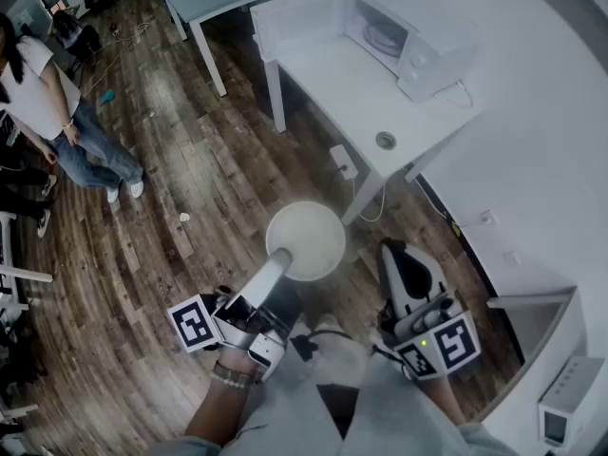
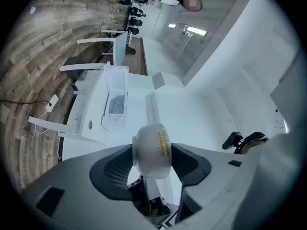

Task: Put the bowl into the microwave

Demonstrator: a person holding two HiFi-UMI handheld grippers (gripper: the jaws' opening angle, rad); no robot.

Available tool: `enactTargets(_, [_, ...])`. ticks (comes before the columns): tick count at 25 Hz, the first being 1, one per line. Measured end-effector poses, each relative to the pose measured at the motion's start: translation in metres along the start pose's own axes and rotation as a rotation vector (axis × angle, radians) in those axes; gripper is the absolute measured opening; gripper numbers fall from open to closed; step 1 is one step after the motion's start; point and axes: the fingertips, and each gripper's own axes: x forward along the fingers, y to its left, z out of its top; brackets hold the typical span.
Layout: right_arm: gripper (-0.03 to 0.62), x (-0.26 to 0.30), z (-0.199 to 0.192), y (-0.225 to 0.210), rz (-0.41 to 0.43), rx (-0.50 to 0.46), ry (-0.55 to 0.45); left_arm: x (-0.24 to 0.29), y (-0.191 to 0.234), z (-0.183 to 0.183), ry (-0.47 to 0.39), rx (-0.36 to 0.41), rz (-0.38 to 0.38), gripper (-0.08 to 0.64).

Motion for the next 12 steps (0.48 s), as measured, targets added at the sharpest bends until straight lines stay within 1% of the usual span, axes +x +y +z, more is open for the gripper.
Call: enactTargets(12, [0.000,0.0014,-0.0053,0.0067,0.003,0.007,0.011,-0.0048,0.0012,0.0014,0.002,-0.009,-0.001,0.238])
